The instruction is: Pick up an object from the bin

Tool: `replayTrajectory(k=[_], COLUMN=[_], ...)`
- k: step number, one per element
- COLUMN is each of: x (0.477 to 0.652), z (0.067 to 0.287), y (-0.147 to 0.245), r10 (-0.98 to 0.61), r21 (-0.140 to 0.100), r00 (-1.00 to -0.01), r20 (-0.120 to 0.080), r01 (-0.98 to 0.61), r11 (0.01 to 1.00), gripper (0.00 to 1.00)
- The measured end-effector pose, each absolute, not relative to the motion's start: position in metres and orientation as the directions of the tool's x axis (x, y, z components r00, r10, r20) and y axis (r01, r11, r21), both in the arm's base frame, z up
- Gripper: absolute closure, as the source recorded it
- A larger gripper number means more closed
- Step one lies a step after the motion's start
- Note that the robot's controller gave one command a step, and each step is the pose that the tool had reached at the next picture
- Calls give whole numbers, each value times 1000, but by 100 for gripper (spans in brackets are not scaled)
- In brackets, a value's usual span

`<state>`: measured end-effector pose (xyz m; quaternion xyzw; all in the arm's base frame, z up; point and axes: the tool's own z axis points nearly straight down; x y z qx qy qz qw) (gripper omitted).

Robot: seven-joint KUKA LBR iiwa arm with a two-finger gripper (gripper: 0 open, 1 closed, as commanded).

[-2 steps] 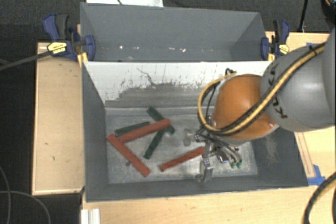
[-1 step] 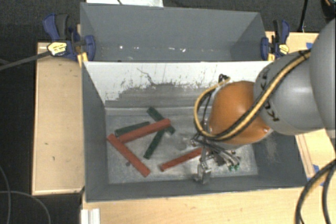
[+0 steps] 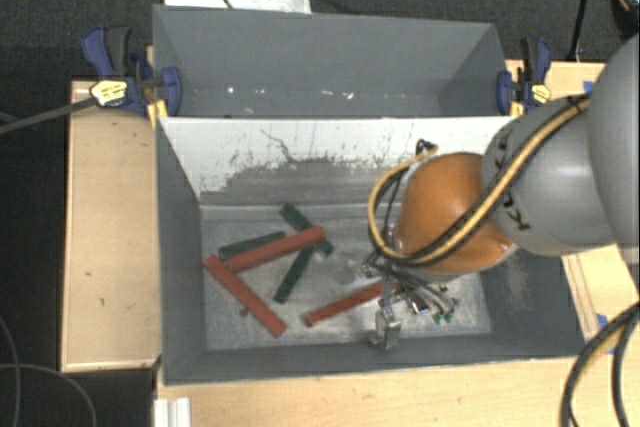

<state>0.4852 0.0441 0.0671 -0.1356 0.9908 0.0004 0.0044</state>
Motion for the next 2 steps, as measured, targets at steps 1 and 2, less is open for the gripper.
replayTrajectory(k=[1, 2], x=[483, 484], z=[66, 124], y=[44, 44], r10=[-267, -258], r21=[1, 0], r00=[-964, -966], r20=[-1, -2], r01=[-267, -258], r11=[964, 966], gripper=[100, 100])
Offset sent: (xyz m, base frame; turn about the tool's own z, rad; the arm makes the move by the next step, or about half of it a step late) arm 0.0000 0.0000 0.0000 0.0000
